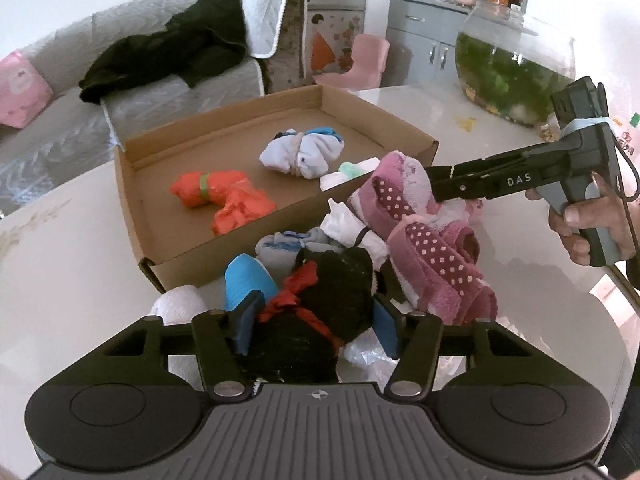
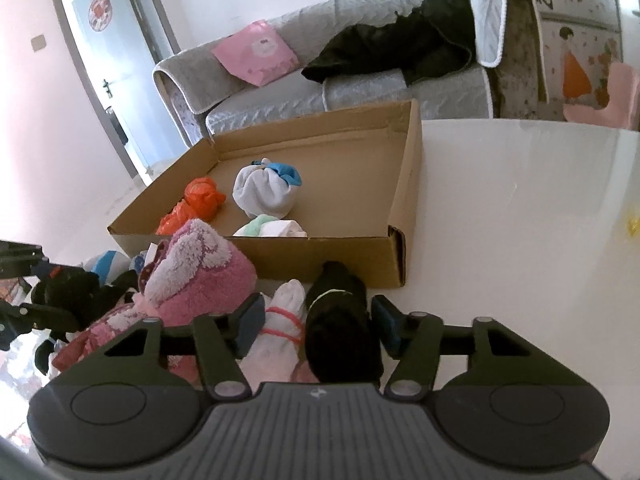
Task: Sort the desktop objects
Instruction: 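Grasp the black plush bundle with the left tool while the right grasps a black sock bundle, then lift both black bundles over the box and open both tools to release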
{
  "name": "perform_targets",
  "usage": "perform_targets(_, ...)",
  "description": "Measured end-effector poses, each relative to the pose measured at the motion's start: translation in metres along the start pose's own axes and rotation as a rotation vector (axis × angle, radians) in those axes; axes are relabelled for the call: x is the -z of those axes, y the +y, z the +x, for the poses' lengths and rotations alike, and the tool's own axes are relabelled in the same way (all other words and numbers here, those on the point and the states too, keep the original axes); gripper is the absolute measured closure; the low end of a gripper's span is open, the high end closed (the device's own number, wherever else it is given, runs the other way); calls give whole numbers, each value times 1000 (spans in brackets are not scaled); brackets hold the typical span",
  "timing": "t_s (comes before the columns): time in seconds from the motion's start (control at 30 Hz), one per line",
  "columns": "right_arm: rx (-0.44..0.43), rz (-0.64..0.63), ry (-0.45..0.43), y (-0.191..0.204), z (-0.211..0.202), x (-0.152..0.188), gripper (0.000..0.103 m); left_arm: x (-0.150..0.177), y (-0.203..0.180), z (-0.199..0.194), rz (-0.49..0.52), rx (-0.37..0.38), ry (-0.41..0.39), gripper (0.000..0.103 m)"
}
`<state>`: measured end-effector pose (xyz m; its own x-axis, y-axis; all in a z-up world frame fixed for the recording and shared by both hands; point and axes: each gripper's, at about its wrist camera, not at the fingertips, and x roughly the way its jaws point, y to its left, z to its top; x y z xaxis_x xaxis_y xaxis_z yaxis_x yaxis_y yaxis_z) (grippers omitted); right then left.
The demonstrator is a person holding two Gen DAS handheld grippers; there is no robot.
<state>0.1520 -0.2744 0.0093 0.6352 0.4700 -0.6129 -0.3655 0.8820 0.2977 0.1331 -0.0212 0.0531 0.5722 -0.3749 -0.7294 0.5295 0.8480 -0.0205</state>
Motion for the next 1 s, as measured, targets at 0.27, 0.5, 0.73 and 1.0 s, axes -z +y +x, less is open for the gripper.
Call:
perform_targets(0.27,-17,74,-31,-6,-16,1,71,0,1,-14,-34,-20,-13,49)
perform_targets(0.5,0,47,-2,-4,-8,5,68,4,3,-11,-42,-29,8,49)
perform_targets(0.73,-30,73,4,-10,-3,0,75,5,1,-9,-43,-33,7,49)
perform_targets(1.0,-59,113,-44,-11,-19,0,75,2,4,-23,-73,-56,-16,50)
